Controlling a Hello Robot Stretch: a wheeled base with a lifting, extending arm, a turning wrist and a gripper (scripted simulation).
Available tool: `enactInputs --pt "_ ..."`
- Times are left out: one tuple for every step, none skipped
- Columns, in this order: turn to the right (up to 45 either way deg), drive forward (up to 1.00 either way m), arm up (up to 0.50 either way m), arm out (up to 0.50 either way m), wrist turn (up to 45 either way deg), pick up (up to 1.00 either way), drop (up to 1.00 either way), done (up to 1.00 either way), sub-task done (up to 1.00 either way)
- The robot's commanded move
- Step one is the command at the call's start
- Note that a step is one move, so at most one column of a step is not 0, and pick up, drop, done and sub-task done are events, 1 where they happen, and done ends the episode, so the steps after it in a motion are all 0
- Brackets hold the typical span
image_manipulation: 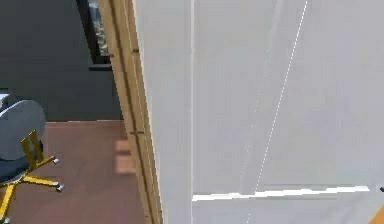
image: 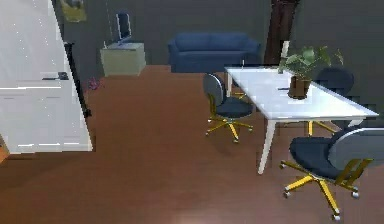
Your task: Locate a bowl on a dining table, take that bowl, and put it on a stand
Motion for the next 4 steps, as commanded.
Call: enactInputs --pt "0.0 0.25 0.0 0.0 0.0 0.0 0.0 0.0 0.0" --pt "-45.0 0.0 0.0 0.0 0.0 0.0 0.0 0.0 0.0" --pt "-15.0 0.0 0.0 0.0 0.0 0.0 0.0 0.0 0.0" --pt "0.0 1.0 0.0 0.0 0.0 0.0 0.0 0.0 0.0"
